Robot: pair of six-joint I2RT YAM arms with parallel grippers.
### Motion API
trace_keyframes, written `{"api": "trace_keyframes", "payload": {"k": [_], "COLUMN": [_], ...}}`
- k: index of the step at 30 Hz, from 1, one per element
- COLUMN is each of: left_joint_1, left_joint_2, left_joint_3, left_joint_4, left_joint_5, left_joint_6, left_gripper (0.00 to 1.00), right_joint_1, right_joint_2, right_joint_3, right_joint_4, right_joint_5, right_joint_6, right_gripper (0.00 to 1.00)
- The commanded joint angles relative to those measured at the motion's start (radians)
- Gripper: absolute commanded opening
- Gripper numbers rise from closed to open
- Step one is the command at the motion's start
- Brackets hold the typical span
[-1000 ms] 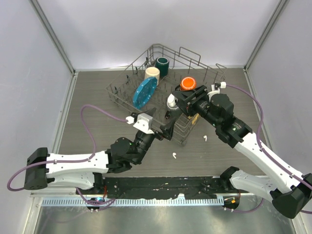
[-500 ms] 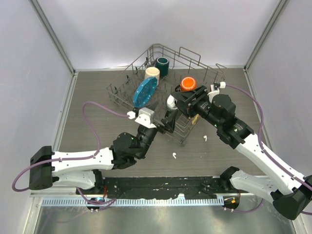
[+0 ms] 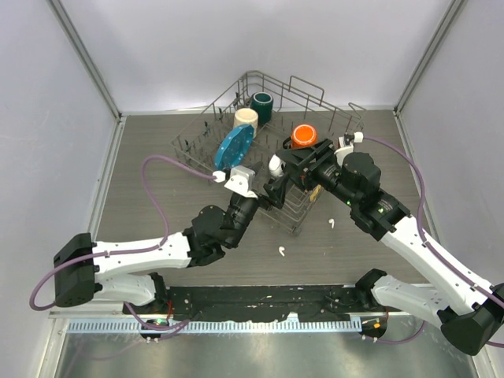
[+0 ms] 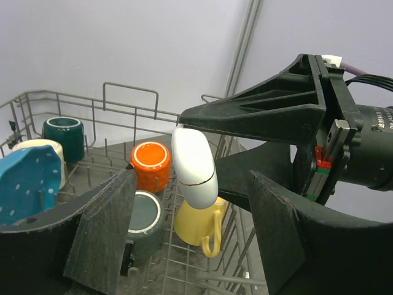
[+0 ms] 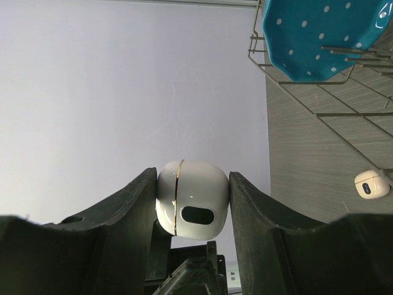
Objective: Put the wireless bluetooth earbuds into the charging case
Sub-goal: Pick up the charging case at the center of the board.
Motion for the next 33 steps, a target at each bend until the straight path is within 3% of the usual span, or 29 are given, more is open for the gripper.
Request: {"api": "trace_keyframes", "payload": {"k": [1,7,12,13,15,16,18,19,21,22,24,27,33], "left_joint_1": [0.028,0.048,0.054,0.055,0.055,0.057,0.062,0.065,0.075,0.081,0.109,0.169,0.321], "left_joint_2": [0.012,0.034,0.044,0.046,0.046,0.043,0.035,0.024,0.009,-0.015,-0.051,-0.143,-0.322], "left_joint_3": [0.060,0.071,0.072,0.071,0.068,0.068,0.065,0.063,0.062,0.059,0.037,-0.009,-0.060], "left_joint_4": [0.023,0.039,0.033,0.029,0.024,0.017,0.001,-0.022,-0.058,-0.101,-0.138,-0.232,-0.430], "left_joint_5": [0.022,0.030,0.035,0.033,0.030,0.030,0.038,0.042,0.047,0.059,0.120,0.205,0.554], "left_joint_6": [-0.065,-0.079,-0.096,-0.101,-0.105,-0.110,-0.119,-0.124,-0.150,-0.157,-0.190,-0.240,-0.237], "left_gripper": [0.73,0.53,0.50,0.40,0.32,0.19,0.11,0.01,0.00,0.00,0.00,0.00,0.00], "right_joint_1": [0.005,0.005,0.005,0.005,0.007,0.005,0.005,0.005,0.005,0.005,0.005,0.005,0.004], "right_joint_2": [-0.015,-0.025,-0.023,-0.023,-0.025,-0.026,-0.031,-0.034,-0.038,-0.043,-0.048,-0.043,0.026], "right_joint_3": [0.015,0.006,0.006,0.005,0.001,-0.002,-0.008,-0.014,-0.011,-0.005,0.004,0.046,0.100], "right_joint_4": [0.062,0.059,0.061,0.062,0.070,0.076,0.093,0.096,0.087,0.082,0.064,0.001,0.002], "right_joint_5": [-0.022,-0.019,-0.025,-0.025,-0.034,-0.038,-0.049,-0.055,-0.066,-0.072,-0.084,-0.113,-0.297], "right_joint_6": [0.006,0.005,0.003,0.003,0.002,0.000,-0.011,-0.015,-0.058,-0.073,-0.133,-0.210,-0.259], "right_gripper": [0.01,0.01,0.01,0.01,0.01,0.01,0.02,0.04,0.12,0.28,0.49,0.65,0.68]}}
